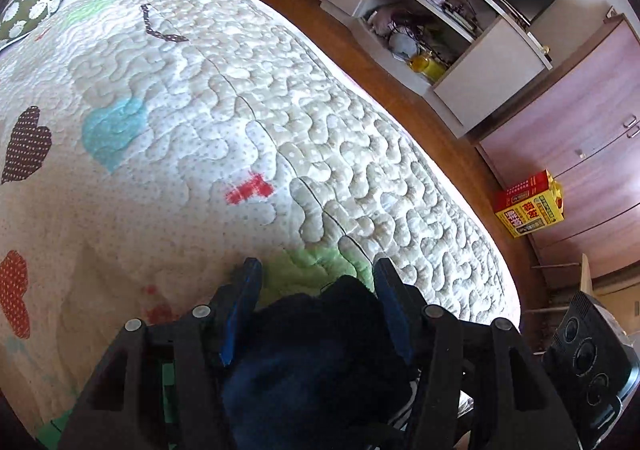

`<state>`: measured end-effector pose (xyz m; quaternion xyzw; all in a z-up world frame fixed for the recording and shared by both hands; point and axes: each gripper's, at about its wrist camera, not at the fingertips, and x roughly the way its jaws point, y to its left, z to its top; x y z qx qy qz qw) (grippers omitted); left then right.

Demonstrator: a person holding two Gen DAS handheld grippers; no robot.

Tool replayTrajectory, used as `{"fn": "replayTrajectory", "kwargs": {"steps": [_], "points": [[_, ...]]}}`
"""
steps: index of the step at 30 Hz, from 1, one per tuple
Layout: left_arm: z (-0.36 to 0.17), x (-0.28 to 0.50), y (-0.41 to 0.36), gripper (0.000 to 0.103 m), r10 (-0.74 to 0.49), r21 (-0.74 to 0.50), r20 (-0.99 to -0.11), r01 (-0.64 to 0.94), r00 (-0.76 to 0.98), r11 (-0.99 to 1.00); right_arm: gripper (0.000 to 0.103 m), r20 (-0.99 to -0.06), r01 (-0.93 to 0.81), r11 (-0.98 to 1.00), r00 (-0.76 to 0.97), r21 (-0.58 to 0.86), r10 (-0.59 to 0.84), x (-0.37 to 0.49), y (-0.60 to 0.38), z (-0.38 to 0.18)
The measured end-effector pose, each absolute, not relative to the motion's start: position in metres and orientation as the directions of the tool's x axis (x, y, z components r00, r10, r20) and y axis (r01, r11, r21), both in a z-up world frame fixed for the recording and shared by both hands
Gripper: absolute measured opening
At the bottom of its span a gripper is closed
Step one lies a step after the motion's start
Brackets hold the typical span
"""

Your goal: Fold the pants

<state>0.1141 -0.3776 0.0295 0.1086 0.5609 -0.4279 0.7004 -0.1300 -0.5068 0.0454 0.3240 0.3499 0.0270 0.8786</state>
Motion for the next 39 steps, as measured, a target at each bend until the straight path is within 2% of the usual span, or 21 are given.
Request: {"fn": "replayTrajectory", "kwargs": {"steps": [1, 2, 3, 5, 7, 14, 17, 18, 20, 21, 23, 25, 27, 29, 32, 36, 39], "points": [[0.028, 0.111, -0.38, 0.052, -0.465, -0.317, -0.885, 0.73, 0.001, 0.605, 0.053, -0.595, 0.18, 0.788, 0.757, 0.588, 0.271, -0.129, -0.507, 0.046], [0.029, 0.108, -0.381, 0.042, -0.455, -0.303, -0.891, 0.736, 0.007, 0.605, 0.039, -0.596, 0.181, 0.79, 0.757, 0.585, 0.267, -0.127, -0.508, 0.046], [0.031, 0.105, -0.38, 0.025, -0.454, -0.309, -0.891, 0.736, -0.002, 0.603, 0.023, -0.601, 0.18, 0.793, 0.752, 0.582, 0.27, -0.124, -0.507, 0.047], [0.041, 0.099, -0.372, 0.018, -0.474, -0.304, -0.88, 0.734, 0.027, 0.607, 0.02, -0.608, 0.178, 0.799, 0.746, 0.575, 0.271, -0.119, -0.505, 0.05], [0.057, 0.098, -0.353, 0.017, -0.52, -0.333, -0.853, 0.713, 0.051, 0.617, 0.019, -0.598, 0.157, 0.811, 0.755, 0.564, 0.27, -0.118, -0.501, 0.061], [0.101, 0.086, -0.231, 0.017, -0.662, -0.454, -0.722, 0.584, 0.2, 0.673, 0.019, -0.539, -0.059, 0.863, 0.759, 0.502, 0.365, -0.112, -0.444, 0.114], [0.093, 0.081, -0.166, 0.027, -0.645, -0.48, -0.706, 0.472, 0.292, 0.739, 0.022, -0.56, -0.173, 0.87, 0.704, 0.462, 0.437, -0.101, -0.398, 0.116], [0.089, 0.078, -0.145, 0.032, -0.636, -0.488, -0.706, 0.437, 0.31, 0.755, 0.028, -0.579, -0.204, 0.868, 0.673, 0.453, 0.46, -0.096, -0.382, 0.111], [0.085, 0.068, -0.106, 0.033, -0.615, -0.495, -0.709, 0.378, 0.346, 0.782, 0.038, -0.64, -0.249, 0.869, 0.595, 0.428, 0.486, -0.087, -0.352, 0.097], [0.087, 0.061, -0.089, 0.034, -0.601, -0.486, -0.709, 0.362, 0.37, 0.796, 0.038, -0.67, -0.27, 0.872, 0.56, 0.408, 0.487, -0.085, -0.34, 0.093], [0.095, 0.04, -0.057, 0.042, -0.554, -0.44, -0.704, 0.34, 0.445, 0.831, 0.038, -0.661, -0.317, 0.858, 0.546, 0.405, 0.514, -0.092, -0.329, 0.1], [0.103, 0.022, -0.026, 0.057, -0.495, -0.394, -0.693, 0.3, 0.525, 0.869, 0.041, -0.614, -0.349, 0.83, 0.56, 0.435, 0.557, -0.101, -0.334, 0.119], [0.105, 0.009, 0.004, 0.057, -0.439, -0.372, -0.684, 0.24, 0.582, 0.897, 0.041, -0.59, -0.324, 0.841, 0.604, 0.433, 0.536, -0.105, -0.343, 0.136], [0.1, 0.004, 0.03, 0.057, -0.409, -0.39, -0.683, 0.17, 0.606, 0.905, 0.04, -0.61, -0.261, 0.874, 0.634, 0.41, 0.475, -0.096, -0.35, 0.142], [0.077, 0.003, 0.052, 0.057, -0.351, -0.389, -0.716, 0.073, 0.603, 0.918, 0.022, -0.676, -0.202, 0.9, 0.602, 0.386, 0.425, -0.08, -0.341, 0.134], [0.037, 0.01, 0.049, 0.055, -0.262, -0.31, -0.798, 0.003, 0.543, 0.951, 0.022, -0.761, -0.138, 0.923, 0.529, 0.359, 0.375, -0.052, -0.325, 0.099], [0.034, 0.009, 0.049, 0.055, -0.229, -0.27, -0.795, 0.012, 0.562, 0.963, 0.023, -0.795, -0.092, 0.931, 0.494, 0.353, 0.351, -0.038, -0.321, 0.075]]}}
